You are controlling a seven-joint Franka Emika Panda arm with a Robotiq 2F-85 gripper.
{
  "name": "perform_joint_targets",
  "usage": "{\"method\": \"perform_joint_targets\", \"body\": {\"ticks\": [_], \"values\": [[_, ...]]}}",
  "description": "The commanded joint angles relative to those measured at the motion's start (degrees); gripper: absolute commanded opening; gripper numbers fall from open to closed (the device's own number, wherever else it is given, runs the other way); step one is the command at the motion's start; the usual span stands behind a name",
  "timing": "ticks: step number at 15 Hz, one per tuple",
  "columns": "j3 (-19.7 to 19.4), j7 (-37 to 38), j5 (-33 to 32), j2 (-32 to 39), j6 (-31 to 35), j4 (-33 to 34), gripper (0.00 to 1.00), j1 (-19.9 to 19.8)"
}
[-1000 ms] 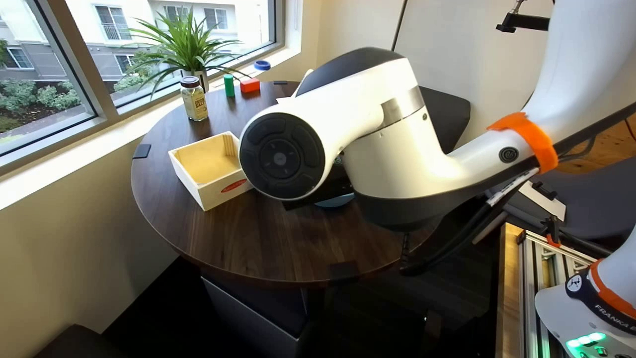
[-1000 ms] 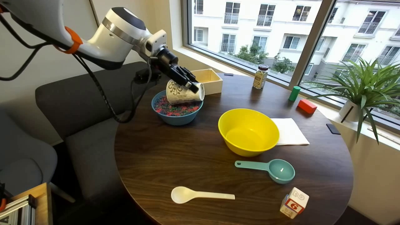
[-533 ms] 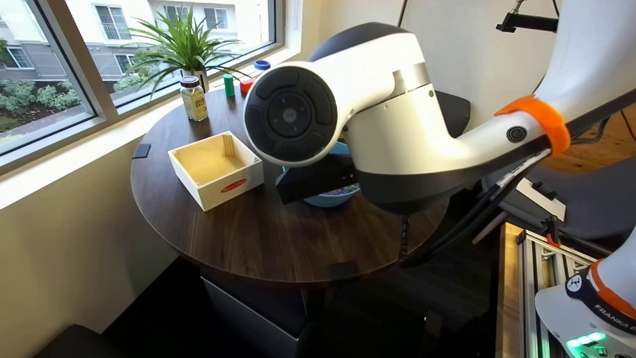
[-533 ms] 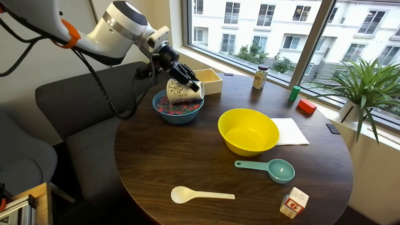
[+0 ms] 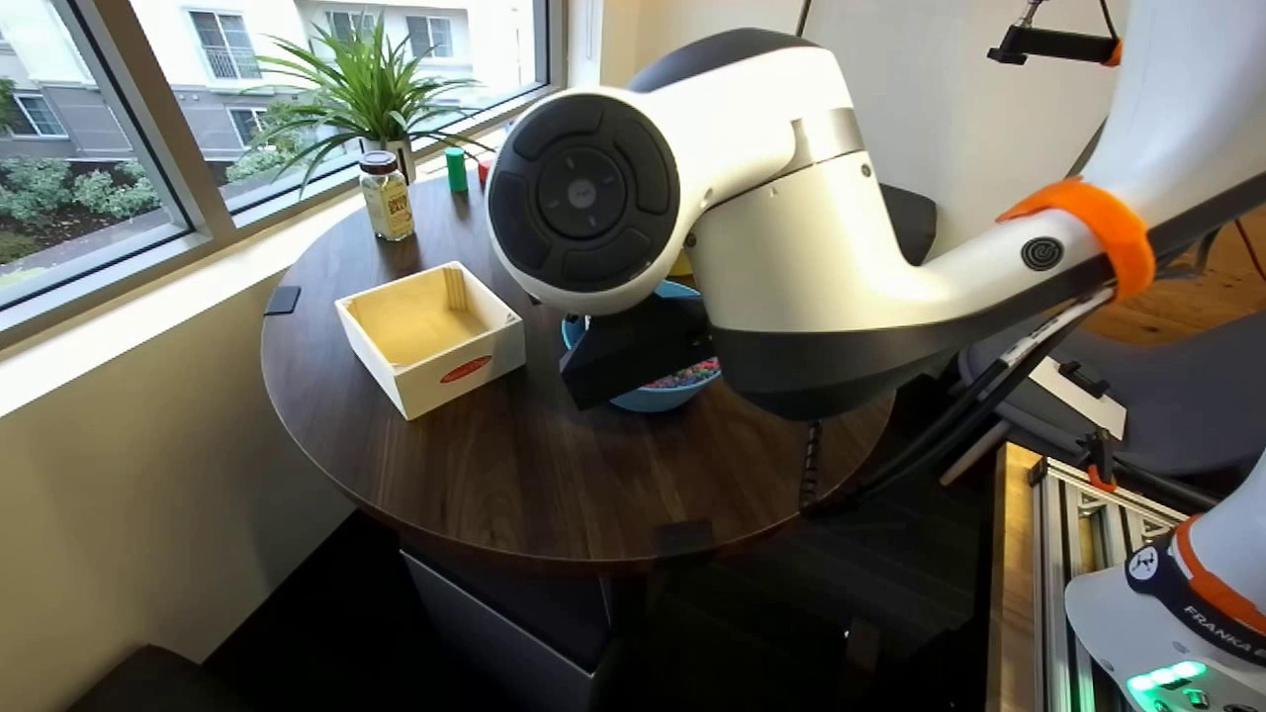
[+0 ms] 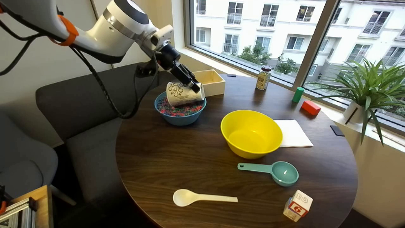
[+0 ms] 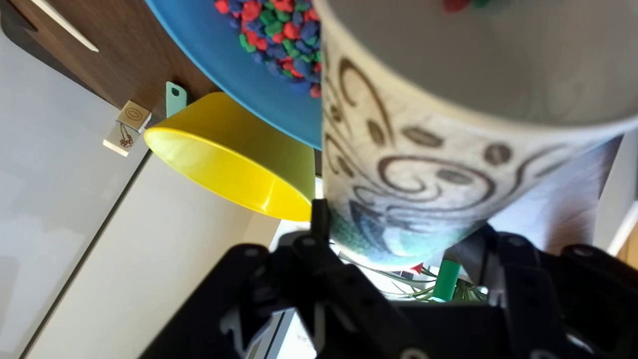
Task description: Use the coffee cup to transfer cereal from the blue bowl to the yellow bowl.
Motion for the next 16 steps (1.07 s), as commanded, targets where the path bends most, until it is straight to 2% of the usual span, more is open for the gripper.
{"method": "perform_joint_targets", "body": {"ticks": [1, 16], "values": [[0.4, -1.7, 5.1, 1.1, 3.4, -1.5, 0.36, -0.2], [-1.6, -3.8, 12.5, -3.4, 10.7, -3.6, 0.36, -1.9]]}}
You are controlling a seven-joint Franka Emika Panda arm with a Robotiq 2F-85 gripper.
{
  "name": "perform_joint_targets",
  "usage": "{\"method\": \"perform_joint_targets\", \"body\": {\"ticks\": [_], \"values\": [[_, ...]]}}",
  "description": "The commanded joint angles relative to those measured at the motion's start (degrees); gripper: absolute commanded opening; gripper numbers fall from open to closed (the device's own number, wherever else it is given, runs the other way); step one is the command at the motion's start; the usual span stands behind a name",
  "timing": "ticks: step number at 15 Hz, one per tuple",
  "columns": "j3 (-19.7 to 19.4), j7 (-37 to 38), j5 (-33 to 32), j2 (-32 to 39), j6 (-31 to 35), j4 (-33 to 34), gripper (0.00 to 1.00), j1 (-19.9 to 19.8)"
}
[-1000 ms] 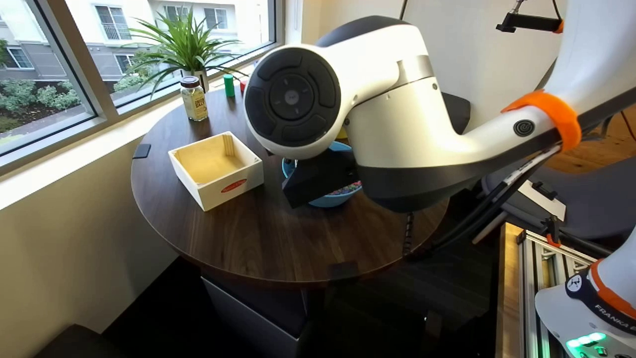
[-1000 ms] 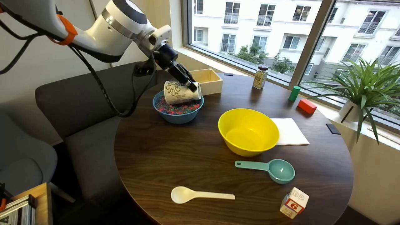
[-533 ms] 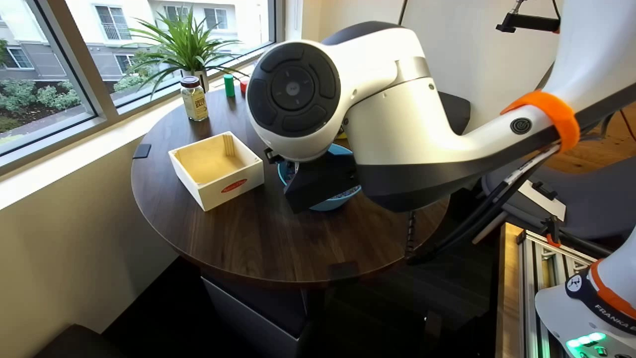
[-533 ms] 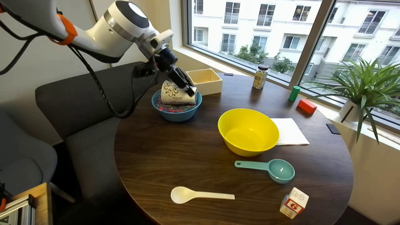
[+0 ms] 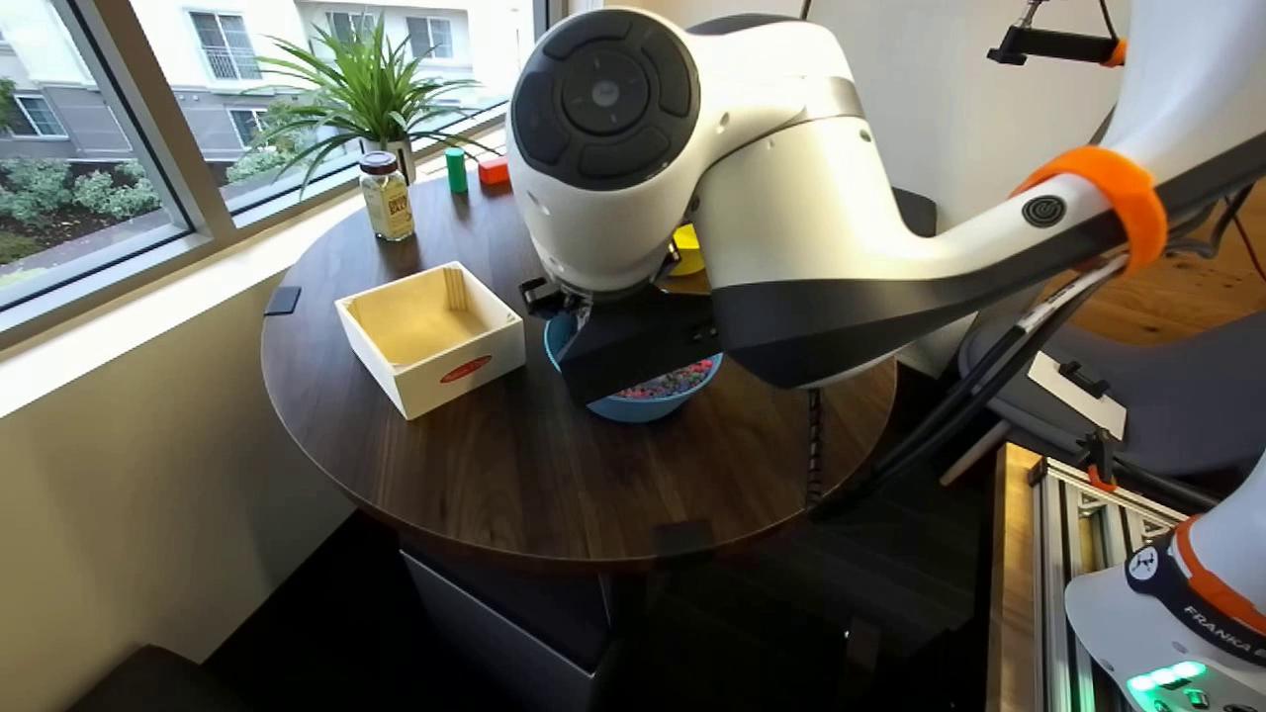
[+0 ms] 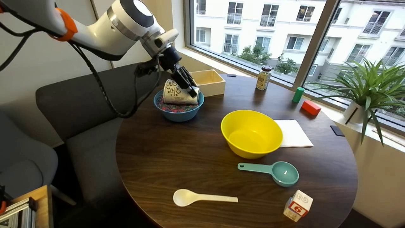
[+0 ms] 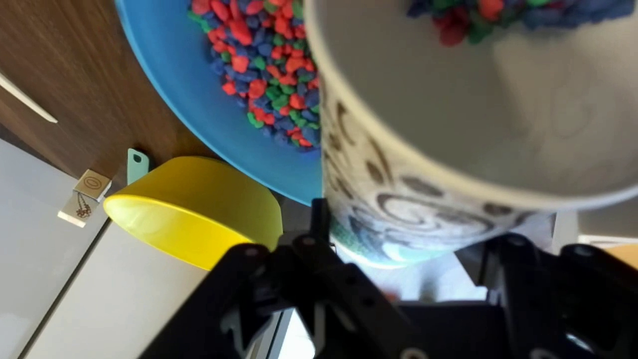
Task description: Use the coffee cup to transfer cereal from the blue bowl to the yellow bowl.
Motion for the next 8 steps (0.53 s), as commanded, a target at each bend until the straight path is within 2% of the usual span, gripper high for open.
{"method": "perform_joint_targets", "body": {"ticks": [1, 8], "values": [[-0.9, -0.7, 2.9, -2.7, 3.5, -3.0, 0.36, -0.3], [-1.8, -2.8, 7.5, -6.3, 7.1, -5.1, 0.36, -1.6]]}}
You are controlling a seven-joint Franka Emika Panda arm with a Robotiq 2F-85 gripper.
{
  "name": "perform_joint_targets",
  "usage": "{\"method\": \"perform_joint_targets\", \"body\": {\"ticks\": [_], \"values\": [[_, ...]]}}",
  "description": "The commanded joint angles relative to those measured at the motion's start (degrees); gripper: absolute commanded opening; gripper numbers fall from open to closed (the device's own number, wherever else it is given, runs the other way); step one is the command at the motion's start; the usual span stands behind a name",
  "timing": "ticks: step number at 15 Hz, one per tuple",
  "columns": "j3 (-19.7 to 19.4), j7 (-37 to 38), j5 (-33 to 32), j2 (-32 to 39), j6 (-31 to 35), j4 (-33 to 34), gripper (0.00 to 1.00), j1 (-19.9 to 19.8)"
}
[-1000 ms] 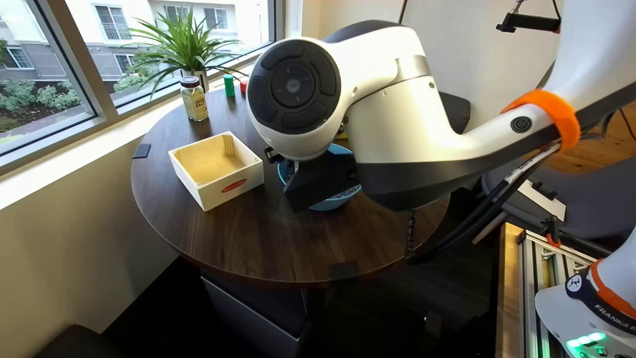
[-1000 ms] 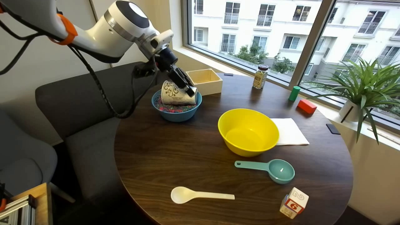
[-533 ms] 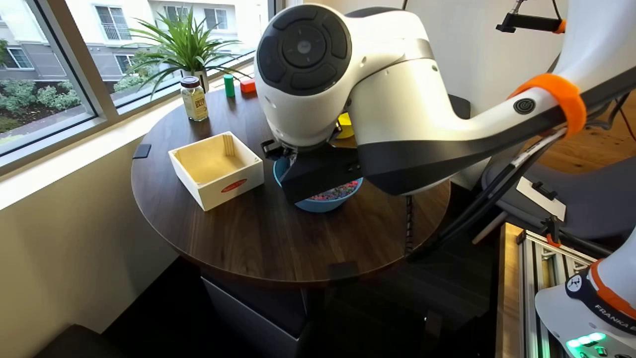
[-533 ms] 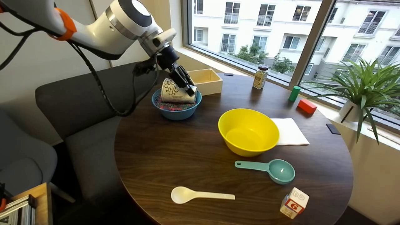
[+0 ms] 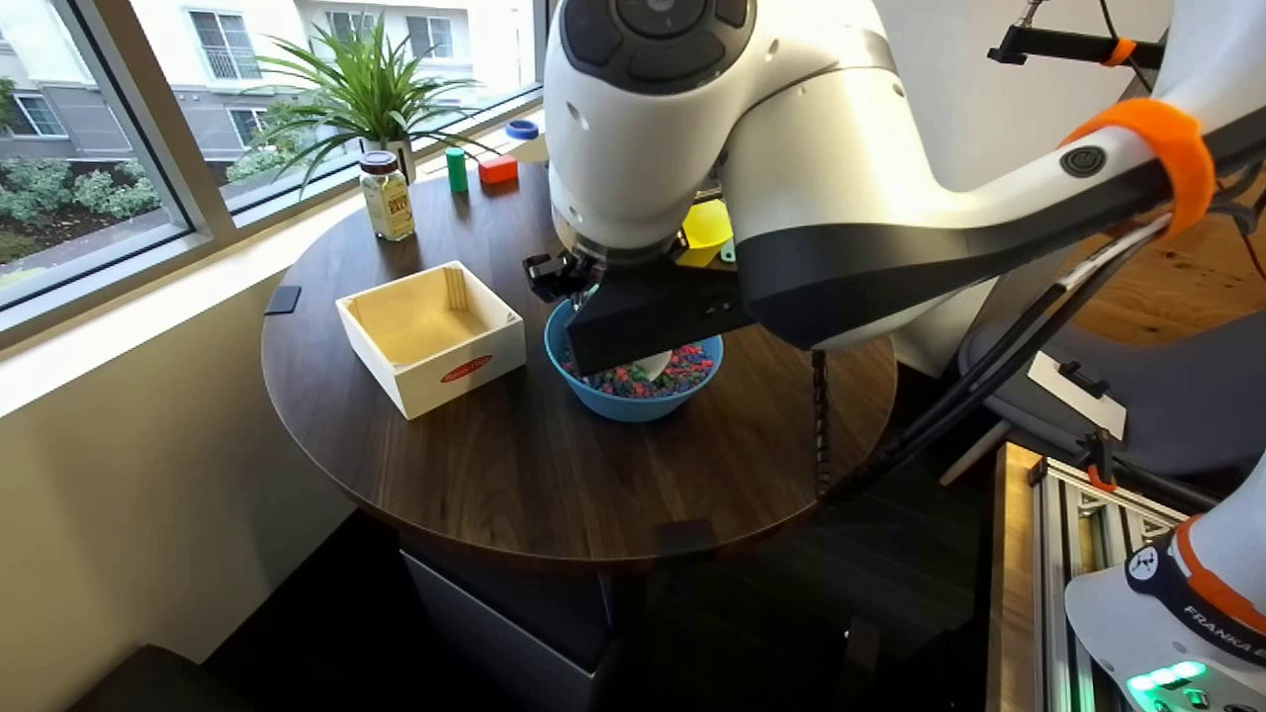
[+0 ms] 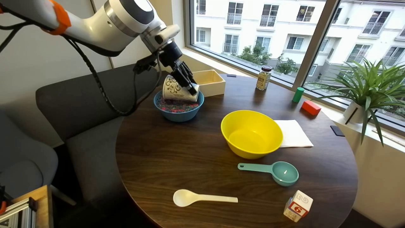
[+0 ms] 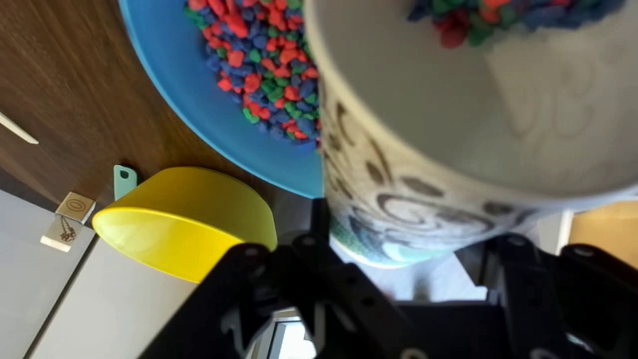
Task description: Use the coffee cup to transfer cereal from the blue bowl to the yellow bowl.
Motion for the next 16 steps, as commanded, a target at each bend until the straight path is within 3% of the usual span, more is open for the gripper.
{"method": "perform_joint_targets", "body": {"ticks": [1, 16], "values": [[-0.9, -2.2, 3.8, -3.4, 2.3, -3.0, 0.36, -0.9], [-3.1, -5.8, 10.2, -11.4, 6.4, -6.6, 0.36, -3.6]]}}
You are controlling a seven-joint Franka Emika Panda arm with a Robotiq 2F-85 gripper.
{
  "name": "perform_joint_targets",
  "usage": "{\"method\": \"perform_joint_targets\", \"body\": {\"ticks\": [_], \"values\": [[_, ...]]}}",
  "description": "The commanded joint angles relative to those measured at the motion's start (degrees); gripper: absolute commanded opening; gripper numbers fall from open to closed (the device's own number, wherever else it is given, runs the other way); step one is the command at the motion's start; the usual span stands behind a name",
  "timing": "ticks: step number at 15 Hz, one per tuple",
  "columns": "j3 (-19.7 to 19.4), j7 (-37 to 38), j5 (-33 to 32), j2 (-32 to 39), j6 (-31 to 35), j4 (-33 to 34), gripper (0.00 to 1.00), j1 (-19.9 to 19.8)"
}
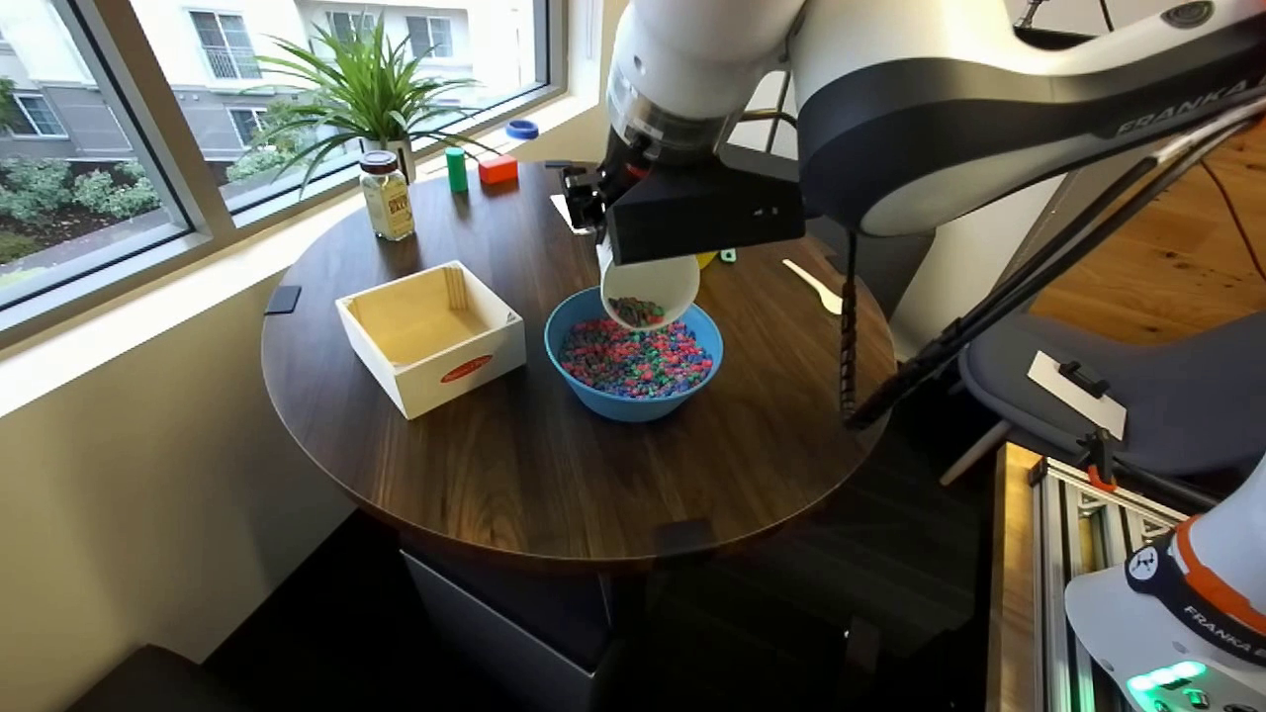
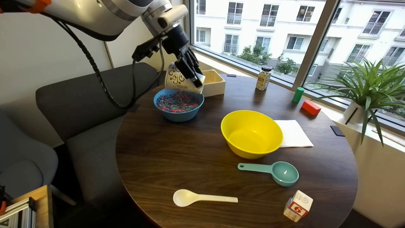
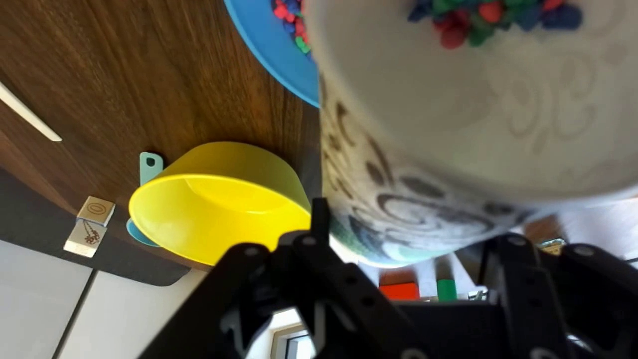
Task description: Use the coffee cup to transfer cereal from the blue bowl to the yellow bowl.
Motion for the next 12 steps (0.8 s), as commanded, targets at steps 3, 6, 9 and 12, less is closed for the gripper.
{"method": "perform_joint_targets", "body": {"ticks": [3, 6, 9, 12], "values": [[-0.7, -0.8, 2.6, -5.4, 1.6, -4.1, 0.36, -1.4], [-1.3, -0.8, 3.0, -7.3, 1.9, -5.5, 0.36, -2.6], [-0.9, -0.6, 1.4, -5.8, 0.4, -3.2, 0.61, -2.7], [-1.0, -0.8, 1.6, -6.5, 0.9, -4.0, 0.61, -3.0]]}}
